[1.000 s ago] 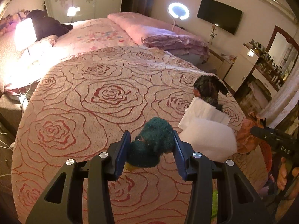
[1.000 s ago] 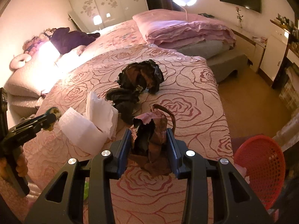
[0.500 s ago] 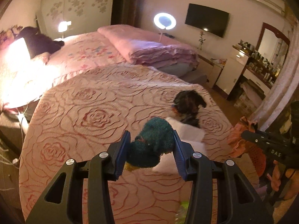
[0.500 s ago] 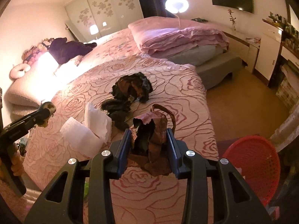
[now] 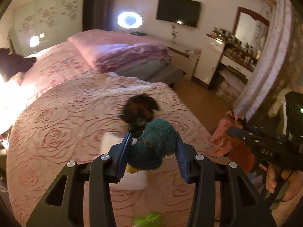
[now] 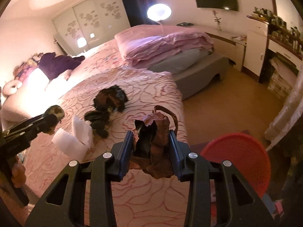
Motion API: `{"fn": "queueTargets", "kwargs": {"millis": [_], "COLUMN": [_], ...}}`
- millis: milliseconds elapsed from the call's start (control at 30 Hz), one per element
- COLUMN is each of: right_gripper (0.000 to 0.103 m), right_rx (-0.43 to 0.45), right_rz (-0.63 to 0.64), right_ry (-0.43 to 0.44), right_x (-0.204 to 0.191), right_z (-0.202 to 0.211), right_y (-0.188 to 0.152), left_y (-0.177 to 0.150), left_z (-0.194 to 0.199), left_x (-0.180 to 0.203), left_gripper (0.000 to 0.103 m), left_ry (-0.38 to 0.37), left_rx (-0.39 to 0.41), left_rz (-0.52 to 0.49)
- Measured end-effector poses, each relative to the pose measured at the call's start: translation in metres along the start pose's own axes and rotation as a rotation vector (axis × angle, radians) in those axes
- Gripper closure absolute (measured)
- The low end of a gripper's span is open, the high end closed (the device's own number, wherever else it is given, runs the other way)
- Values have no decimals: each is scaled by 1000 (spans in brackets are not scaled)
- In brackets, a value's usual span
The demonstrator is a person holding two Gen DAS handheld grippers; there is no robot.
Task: Collect trash
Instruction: 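Carry the teal ball and brown bag over the red wastebasket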
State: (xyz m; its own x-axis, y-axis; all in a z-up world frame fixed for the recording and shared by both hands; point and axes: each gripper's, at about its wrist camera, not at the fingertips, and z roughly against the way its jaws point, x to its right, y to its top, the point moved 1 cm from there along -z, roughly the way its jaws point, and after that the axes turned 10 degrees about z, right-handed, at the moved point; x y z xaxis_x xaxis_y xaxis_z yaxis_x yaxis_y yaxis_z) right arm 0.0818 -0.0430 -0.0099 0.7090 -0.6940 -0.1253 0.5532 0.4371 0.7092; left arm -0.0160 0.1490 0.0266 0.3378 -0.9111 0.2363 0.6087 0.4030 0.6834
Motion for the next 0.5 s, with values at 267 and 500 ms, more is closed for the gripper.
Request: {"fn": "queueTargets", "kwargs": {"millis": [267,500], "right_gripper": [66,66], "right_rx": [7,12], "right_rz": [-71,-118], "right_ry": [-69,-124], "right_x": [34,61], "right_z": [15,26], "right_y": [-14,-26], "left_y": [-5,-5], "left_z": [-20,-43], "left_x": [56,93], "left_gripper": [60,60], "left_ry": [-65,-125], "left_rx": [-48,-91], "left_rz": [-114,-163]}}
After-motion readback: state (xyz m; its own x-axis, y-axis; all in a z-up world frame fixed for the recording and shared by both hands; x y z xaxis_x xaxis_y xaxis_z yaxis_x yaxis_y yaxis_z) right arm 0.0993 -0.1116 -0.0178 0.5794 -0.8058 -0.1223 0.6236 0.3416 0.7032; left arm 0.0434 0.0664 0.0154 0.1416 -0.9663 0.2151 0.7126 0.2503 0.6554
